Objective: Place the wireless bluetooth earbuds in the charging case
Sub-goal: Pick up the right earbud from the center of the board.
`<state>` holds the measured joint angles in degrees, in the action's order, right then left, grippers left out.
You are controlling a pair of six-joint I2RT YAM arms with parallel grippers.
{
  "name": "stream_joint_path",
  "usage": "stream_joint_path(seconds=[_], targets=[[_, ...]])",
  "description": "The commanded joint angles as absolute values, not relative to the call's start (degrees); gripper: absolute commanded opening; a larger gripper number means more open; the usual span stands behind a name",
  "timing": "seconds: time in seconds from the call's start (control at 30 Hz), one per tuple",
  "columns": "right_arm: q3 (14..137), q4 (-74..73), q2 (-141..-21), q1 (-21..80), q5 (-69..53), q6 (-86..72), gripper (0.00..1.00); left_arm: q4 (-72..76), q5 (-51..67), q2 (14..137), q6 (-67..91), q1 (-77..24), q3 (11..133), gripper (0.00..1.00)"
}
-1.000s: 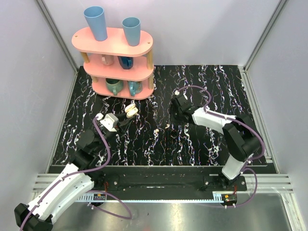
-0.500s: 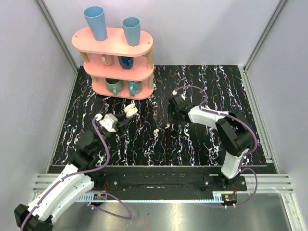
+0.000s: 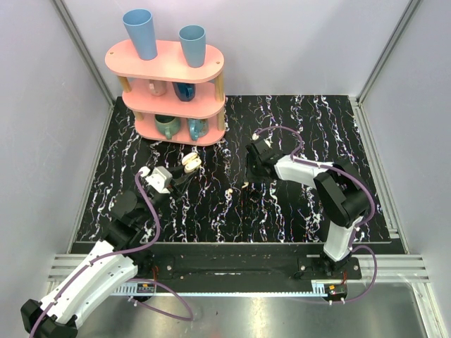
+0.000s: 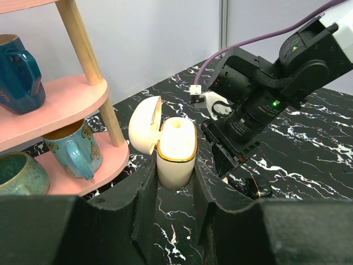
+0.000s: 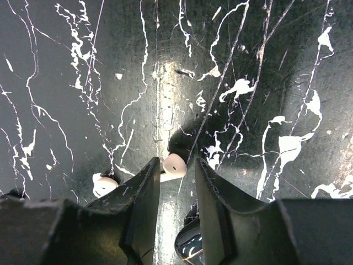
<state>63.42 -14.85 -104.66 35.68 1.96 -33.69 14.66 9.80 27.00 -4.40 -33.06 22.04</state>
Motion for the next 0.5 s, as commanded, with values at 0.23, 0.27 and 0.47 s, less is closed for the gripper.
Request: stream_joint_path(seconds=[0.23, 0.27, 0.47], targets=[[66.1, -15.1, -106.7, 36.8, 3.5, -32.3, 0.39, 16.4, 9.1, 26.8, -3.9, -33.0, 23.6, 0.00], [66.0, -15.1, -106.7, 36.9, 3.5, -32.3, 0.39, 16.4, 9.1, 26.7, -3.9, -33.0, 23.6, 0.00], [66.1, -15.5, -106.8, 37.0, 4.0, -32.2, 0.37, 16.5, 9.1, 26.6, -3.9, -33.0, 23.6, 0.00]])
